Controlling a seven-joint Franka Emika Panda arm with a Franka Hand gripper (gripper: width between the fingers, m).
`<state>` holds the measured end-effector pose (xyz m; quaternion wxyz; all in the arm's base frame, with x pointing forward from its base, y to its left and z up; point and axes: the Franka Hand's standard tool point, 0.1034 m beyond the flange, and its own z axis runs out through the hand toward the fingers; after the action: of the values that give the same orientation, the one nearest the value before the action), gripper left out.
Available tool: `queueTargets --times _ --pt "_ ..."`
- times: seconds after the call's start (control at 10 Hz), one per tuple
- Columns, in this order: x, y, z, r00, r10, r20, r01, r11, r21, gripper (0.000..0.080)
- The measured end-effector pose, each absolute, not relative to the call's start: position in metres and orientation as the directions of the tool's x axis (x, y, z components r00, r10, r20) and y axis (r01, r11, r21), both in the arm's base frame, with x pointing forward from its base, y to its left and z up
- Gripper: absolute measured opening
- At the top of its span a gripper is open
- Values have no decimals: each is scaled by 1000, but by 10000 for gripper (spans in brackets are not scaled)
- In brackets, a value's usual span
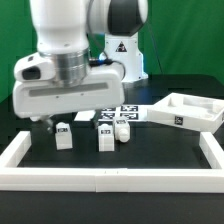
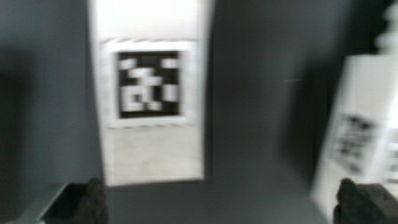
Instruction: Assemble one leg
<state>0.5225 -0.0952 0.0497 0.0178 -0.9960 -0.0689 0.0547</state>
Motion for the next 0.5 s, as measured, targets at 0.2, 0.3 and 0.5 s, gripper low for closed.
queueTargets --times 0.2,0.3,0.5 --pt "521 -33 81 993 69 -100 66 -997 -32 649" --pt "525 -18 85 992 93 -90 90 -995 -30 649" --pt "522 -25 80 991 92 -98 89 -995 -32 649"
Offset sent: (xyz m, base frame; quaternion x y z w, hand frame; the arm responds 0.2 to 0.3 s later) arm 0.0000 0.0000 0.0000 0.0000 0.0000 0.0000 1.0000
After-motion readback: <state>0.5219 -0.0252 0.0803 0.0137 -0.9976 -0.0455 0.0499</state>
